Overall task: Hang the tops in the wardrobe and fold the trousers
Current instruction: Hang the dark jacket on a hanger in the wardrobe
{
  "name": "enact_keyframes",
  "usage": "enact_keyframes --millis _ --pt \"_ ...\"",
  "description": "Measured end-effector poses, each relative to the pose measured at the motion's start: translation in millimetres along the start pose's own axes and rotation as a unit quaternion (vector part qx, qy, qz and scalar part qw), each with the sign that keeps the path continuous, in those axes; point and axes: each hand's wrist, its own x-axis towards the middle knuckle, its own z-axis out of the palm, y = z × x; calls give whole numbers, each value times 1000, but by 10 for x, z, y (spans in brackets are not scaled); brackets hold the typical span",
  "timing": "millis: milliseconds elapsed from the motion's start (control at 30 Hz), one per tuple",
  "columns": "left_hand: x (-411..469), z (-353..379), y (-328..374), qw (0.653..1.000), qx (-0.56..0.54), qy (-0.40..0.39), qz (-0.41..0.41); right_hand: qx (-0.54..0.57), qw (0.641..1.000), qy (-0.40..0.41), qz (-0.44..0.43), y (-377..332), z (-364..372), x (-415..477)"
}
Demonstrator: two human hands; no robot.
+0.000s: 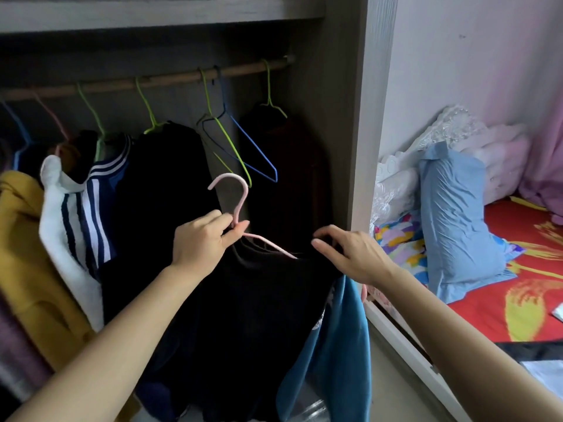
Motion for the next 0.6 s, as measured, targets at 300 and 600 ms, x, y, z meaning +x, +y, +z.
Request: enact_keyframes --millis 300,600 --pt "48 -10 199 995 -96 24 10 -119 985 -66 -109 -359 -106 376" --pt "-12 -118 -345 985 -86 28 -144 -201 979 -26 -1 163 -447 267"
